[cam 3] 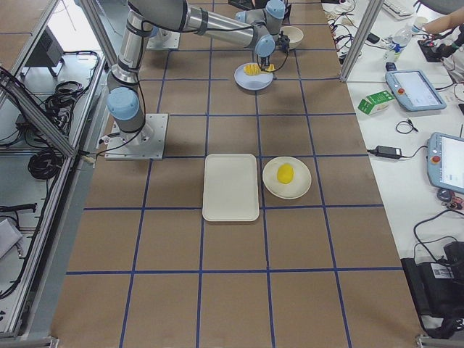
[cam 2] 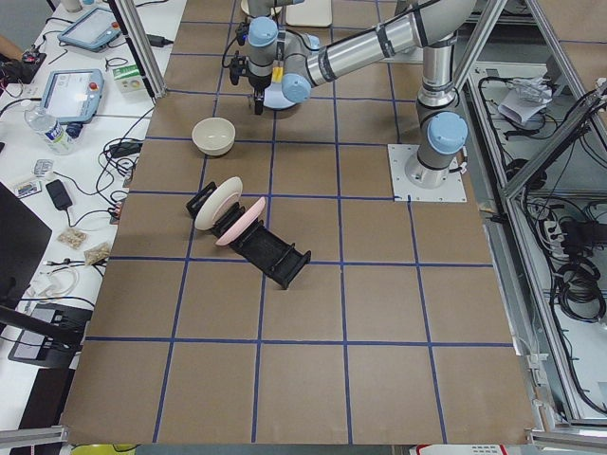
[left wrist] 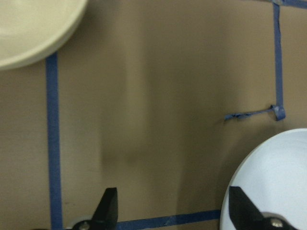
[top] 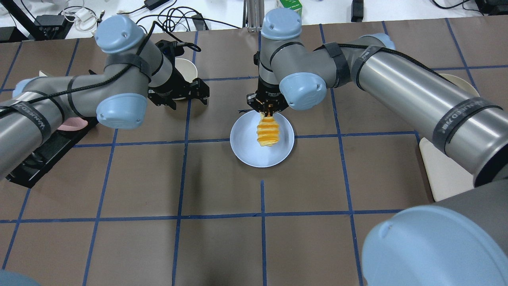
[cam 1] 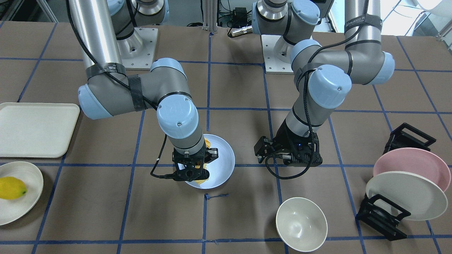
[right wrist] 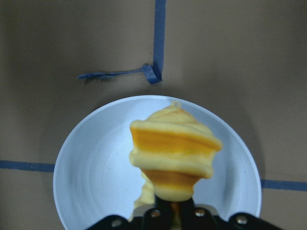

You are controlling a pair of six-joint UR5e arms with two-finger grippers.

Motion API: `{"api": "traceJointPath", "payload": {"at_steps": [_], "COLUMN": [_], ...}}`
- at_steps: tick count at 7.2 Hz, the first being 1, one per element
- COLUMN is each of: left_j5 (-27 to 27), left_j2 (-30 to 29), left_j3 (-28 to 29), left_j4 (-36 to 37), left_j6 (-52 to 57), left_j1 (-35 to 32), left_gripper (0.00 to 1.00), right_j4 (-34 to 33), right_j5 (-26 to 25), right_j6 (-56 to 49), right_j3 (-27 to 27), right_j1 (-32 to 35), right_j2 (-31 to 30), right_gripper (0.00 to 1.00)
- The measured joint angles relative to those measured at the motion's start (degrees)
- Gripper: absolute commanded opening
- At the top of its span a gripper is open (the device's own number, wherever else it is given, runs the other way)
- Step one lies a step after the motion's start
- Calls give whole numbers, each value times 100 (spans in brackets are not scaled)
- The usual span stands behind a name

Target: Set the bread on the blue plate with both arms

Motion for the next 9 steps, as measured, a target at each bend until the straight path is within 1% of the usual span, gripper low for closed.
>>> {"api": "traceJointPath", "payload": {"at_steps": [1,2,3,4,5,7,9], "left_j5": [236,469,624,750,872,957,980], "left_j2": [202,419,637,818,920,1122,1283], "left_j3": [272,534,767,973,1143,1312,1293], "left_j4": [-647,-1301,-1941,-2446,-2744,-3208,-3343], "left_j6": [39,58,66,66,66,71,74], "left_j1": [4,-2,-14,-23,-36,-41,-71], "left_gripper": [100,100,100,100,100,100,100], "right_j4": [-50,-71,-79,-78,-100,-408,-484], "right_j5": [62,89,94,79,57,30,10], "right_j6": [74,126,162,158,126,146,179], "right_j3": [21,34,41,74,176,374,386], "right_j1": [37,100,182,231,247,249,240], "right_j2": [99,174,222,242,238,213,125], "right_gripper": [4,39,64,86,100,100,100]}}
